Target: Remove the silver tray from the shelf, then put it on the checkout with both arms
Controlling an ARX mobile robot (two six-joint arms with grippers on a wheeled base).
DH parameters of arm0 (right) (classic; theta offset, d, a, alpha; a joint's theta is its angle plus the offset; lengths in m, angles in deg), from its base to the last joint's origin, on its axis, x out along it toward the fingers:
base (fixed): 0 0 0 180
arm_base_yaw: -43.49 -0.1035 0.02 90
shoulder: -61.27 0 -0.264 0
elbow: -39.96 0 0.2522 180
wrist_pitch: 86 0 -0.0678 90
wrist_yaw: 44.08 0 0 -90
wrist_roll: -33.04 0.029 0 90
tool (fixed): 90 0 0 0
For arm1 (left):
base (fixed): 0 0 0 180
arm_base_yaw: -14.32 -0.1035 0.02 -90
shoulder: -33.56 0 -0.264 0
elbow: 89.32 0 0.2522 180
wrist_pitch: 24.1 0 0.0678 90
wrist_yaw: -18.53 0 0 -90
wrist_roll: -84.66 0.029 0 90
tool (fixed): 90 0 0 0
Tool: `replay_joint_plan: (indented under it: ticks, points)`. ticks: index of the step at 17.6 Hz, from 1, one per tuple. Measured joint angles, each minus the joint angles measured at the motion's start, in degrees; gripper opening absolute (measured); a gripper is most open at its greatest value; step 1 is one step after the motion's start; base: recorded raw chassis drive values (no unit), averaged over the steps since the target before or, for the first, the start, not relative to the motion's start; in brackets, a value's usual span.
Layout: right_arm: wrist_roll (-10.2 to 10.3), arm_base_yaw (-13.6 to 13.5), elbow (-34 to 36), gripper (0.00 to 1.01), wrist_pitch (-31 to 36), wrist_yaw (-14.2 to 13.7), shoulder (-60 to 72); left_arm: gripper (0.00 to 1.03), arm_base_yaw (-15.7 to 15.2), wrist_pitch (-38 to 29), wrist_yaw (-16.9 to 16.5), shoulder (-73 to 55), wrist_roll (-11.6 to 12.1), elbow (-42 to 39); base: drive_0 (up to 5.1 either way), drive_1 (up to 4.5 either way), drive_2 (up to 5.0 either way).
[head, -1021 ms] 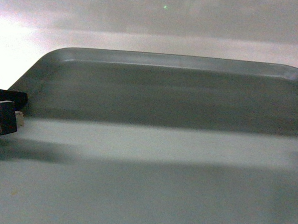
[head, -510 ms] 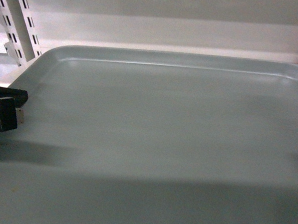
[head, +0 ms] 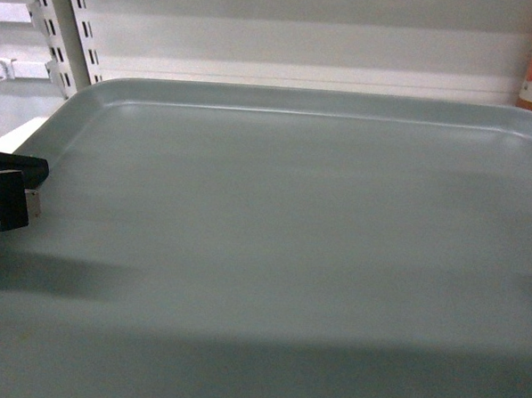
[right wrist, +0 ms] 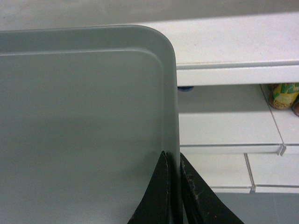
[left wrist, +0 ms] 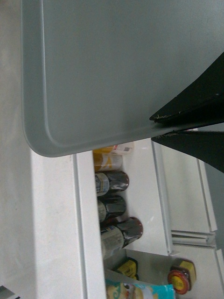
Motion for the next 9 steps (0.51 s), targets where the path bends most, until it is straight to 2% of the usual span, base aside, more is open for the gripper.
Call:
replay_joint_plan:
  ticks: [9]
  points:
    - [-0.02, 0.0, 0.0, 0.03, -0.35, -0.04, -0.15, 0.04, 0.02, 0.2, 0.02, 0.02, 0.0, 0.0, 0.0, -4.14, 4.2]
